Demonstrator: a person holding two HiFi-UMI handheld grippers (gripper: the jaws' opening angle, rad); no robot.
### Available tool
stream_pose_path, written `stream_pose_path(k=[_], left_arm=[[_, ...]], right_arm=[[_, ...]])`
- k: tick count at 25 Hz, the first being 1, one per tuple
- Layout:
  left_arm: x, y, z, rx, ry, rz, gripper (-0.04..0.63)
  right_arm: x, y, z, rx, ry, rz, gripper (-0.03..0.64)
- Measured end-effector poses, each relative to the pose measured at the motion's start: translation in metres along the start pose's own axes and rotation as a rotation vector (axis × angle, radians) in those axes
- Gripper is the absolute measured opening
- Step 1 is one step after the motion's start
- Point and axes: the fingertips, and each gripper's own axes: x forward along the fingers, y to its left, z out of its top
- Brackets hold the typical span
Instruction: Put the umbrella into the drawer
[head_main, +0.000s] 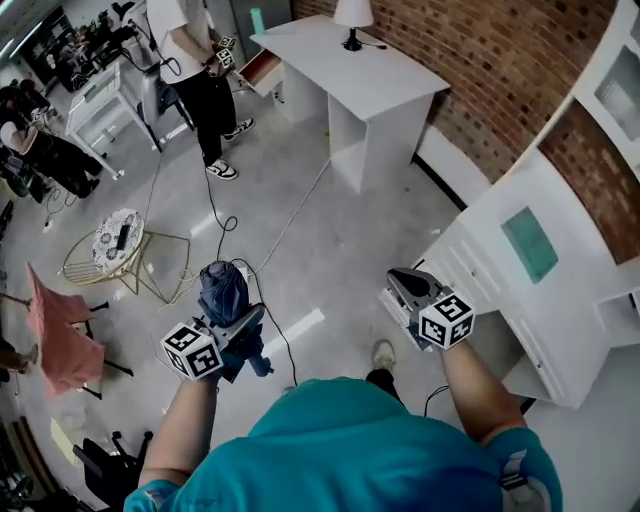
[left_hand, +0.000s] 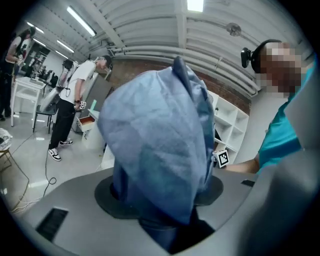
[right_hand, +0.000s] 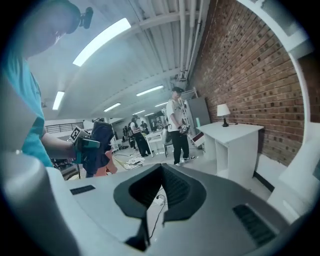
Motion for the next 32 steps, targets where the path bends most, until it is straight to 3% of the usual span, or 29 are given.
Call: stream_pose_path(k=[7,14,18,22,26,32], left_arm=[[0.126,-0.029,-0.028,0.026,0.131,-0.076,0.261],[0.269,-0.072,-0.086,0.093,0.372,-0.199,0.259],[0.35,-0.104,-0.142,0.146,0.509,-0.294,0.259],[0.428,-0.118,-0.198,0.216,0.608,-0.331,0.258],[0.492,-0.11,-0.265,0.266,0.697,-0.353,0.258],[0.56,-0.084,-0.378,0.248,0.825,-0.356,0.258]], right_arm=[[-0.063,-0.077,-0.06,0.083,0.026,-0.089,0.023],[-0.133,-0.169,-0.14,0.19,0.024,-0.239,0.023],[-0.176,-0.21,-0.198,0.255,0.0,-0.322,0.023],[-0.212,-0.259,-0.256,0.297,-0.009,-0.391,0.023],[-0.227,-0.3,-0.314,0.319,-0.012,-0.44,0.023],[-0.224,-0.344,-0.396,0.348,0.025,-0.485,0.023]])
